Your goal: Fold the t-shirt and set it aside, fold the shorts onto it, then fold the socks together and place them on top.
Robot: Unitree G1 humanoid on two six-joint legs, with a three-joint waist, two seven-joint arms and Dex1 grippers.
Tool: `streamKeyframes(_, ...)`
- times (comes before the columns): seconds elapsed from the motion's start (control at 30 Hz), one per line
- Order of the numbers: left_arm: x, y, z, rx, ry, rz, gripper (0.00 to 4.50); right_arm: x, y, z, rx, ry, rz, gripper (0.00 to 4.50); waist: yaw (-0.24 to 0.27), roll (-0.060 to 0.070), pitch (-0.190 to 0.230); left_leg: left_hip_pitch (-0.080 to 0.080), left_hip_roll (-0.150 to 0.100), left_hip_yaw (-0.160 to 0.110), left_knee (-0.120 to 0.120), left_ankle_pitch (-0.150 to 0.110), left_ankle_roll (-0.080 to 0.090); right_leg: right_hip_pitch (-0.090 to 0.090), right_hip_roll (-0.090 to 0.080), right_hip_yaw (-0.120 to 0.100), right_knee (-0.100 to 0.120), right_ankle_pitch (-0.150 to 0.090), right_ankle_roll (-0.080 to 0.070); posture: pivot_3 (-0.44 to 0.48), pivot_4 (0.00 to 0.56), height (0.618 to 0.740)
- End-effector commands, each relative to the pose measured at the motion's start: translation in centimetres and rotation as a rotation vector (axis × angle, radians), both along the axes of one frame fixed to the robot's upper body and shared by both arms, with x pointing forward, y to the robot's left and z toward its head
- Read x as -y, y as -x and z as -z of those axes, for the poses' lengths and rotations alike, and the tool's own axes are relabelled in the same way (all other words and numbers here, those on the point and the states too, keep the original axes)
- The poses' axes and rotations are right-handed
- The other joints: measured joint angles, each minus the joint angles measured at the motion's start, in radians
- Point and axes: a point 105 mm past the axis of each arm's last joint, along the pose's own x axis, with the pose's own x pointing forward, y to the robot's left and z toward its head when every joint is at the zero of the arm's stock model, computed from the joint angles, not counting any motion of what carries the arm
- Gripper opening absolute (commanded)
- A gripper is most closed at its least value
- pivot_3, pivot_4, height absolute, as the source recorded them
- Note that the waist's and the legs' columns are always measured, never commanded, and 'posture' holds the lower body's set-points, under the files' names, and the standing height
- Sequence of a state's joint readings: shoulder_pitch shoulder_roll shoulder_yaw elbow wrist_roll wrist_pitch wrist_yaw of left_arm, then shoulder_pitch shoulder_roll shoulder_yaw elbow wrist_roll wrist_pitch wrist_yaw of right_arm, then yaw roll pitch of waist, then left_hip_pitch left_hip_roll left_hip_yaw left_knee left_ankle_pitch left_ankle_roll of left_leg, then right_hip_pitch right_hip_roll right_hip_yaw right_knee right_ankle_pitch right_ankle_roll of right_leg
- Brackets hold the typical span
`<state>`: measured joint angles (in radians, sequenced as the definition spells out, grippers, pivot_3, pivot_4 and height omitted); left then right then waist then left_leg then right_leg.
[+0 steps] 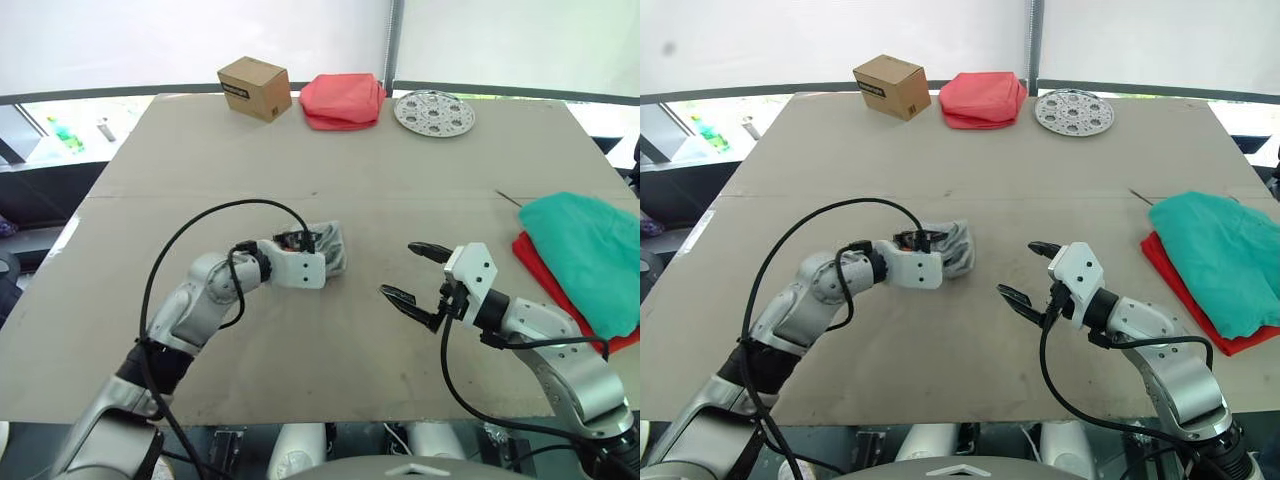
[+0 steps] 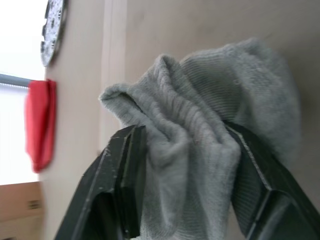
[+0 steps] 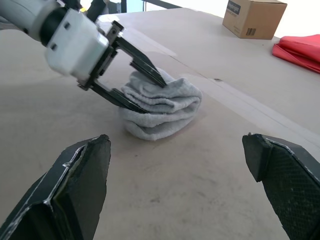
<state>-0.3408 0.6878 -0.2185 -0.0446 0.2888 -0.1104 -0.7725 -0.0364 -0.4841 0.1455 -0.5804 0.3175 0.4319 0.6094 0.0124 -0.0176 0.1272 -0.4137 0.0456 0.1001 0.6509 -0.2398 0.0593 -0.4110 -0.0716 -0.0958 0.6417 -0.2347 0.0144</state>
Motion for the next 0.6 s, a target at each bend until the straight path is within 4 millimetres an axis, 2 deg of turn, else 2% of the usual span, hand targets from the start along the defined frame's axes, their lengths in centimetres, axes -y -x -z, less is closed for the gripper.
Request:
streamKeyframes(0.03, -0.3, 1.4, -4.6, -0.181, 0.368, 0.011, 2.41, -0.3, 0.3, -1.1, 0.045, -0.016, -0.011, 4.5, 0.0, 0.0, 0.0, 0.0, 0.001, 0.0, 0.0, 0.0, 0.0, 0.0, 0.0, 0.0, 0.0, 0.0, 0.0, 0.0, 0.15, 0.74)
streamKeyframes(0.17, -0.7, 3.5, -6.6, -0.538, 0.646, 0.036, 2.41, -0.5, 0.2, -0.9, 0.034, -0.015, -0.021, 4.5, 0.0, 0.0, 0.0, 0.0, 0.001, 0.0, 0.002, 0.0, -0.001, 0.001, 0.001, 0.0, 0.0, -0.002, 0.004, 0.0, 0.15, 0.74)
streamKeyframes(0.27, -0.7, 3.0, -8.3, -0.67, 0.847, 0.015, 2.41, -0.5, 0.1, -0.8, 0.034, -0.008, -0.026, 4.5, 0.003, 0.0, 0.0, 0.001, 0.0, -0.001, 0.002, 0.0, -0.001, 0.002, 0.001, 0.0, 0.0, -0.002, 0.004, 0.0, 0.15, 0.74)
streamKeyframes(0.37, -1.2, 0.9, -9.5, -0.709, 1.05, -0.068, 1.56, -0.4, 0.1, -0.8, 0.033, -0.003, -0.027, 4.5, 0.003, -0.002, 0.0, 0.001, -0.001, -0.002, 0.004, 0.0, 0.0, 0.003, 0.001, -0.001, 0.0, -0.002, 0.004, 0.0, 0.15, 0.74)
streamKeyframes(0.47, -2.2, -2.7, -7.7, -0.663, 1.123, -0.293, 0.22, -0.3, 0.2, -0.7, 0.033, 0.004, -0.022, 4.5, 0.002, -0.002, 0.0, 0.003, -0.003, -0.002, 0.004, 0.002, -0.003, 0.005, 0.001, 0.001, 0.0, -0.002, 0.004, 0.0, 0.15, 0.74)
streamKeyframes(0.5, -2.2, -3.3, -7.0, -0.663, 1.123, -0.329, 0.04, -0.3, 0.2, -0.8, 0.033, 0.004, -0.021, 4.5, 0.002, -0.002, -0.001, 0.004, -0.003, -0.002, 0.003, 0.002, -0.004, 0.006, 0.001, 0.0, 0.001, -0.002, 0.004, 0.0, 0.15, 0.74)
streamKeyframes(0.6, -2.0, -4.9, -5.2, -0.644, 1.101, -0.386, 0.04, -0.3, 0.2, -0.8, 0.033, 0.003, -0.015, 4.5, 0.001, -0.003, 0.0, 0.006, -0.004, -0.002, 0.002, 0.003, -0.004, 0.008, 0.001, 0.001, 0.0, -0.002, 0.004, 0.0, 0.15, 0.74)
